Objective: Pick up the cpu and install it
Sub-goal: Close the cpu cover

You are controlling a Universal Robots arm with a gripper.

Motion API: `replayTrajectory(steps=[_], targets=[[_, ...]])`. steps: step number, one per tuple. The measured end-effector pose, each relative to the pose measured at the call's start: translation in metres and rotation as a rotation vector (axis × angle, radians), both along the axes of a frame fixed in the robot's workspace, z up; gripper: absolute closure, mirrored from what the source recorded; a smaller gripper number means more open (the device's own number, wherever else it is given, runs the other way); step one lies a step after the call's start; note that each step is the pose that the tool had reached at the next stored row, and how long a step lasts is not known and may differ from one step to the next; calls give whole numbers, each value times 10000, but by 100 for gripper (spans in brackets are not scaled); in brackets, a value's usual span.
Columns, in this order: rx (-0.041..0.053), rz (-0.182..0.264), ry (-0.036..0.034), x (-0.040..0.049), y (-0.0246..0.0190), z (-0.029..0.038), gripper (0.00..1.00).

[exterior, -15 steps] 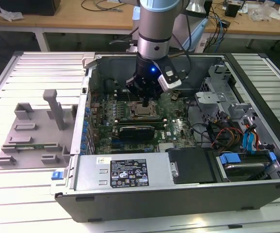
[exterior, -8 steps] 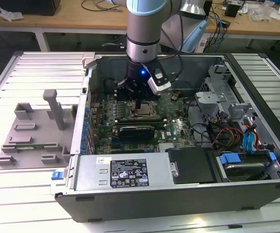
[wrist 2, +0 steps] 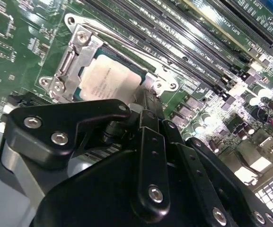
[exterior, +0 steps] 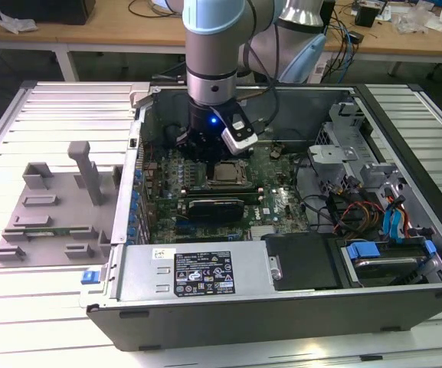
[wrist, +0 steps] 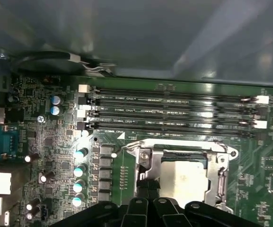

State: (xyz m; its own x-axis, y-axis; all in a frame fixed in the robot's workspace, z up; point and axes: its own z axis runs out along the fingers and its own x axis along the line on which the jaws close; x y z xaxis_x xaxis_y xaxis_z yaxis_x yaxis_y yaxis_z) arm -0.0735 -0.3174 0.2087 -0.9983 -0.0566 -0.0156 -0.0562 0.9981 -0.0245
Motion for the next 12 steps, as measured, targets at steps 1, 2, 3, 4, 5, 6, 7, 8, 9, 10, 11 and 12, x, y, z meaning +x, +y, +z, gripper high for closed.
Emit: replayTrajectory(steps=[1, 2, 3, 4, 5, 6, 7, 8, 9, 10, 11, 12], targets=[[-3, 3, 0, -4, -1, -10, 89], [-3, 3, 0, -4, -1, -10, 89], [-4, 3, 1, -4, -1, -10, 89], [-2, 3, -1, -4, 0, -12, 89], [-3, 3, 0, -4, -1, -12, 89], [-2, 3, 0, -4, 0, -13, 89], [-2, 3, 0, -4, 0, -13, 89], [-2, 2, -1, -2, 0, -14, 89], [-1, 2, -1, 3, 0, -15, 89], [-1, 1, -1, 3, 0, -19, 89], [-2, 3, 0, 3, 0, -22, 89], [-3, 2, 0, 3, -1, -25, 89]])
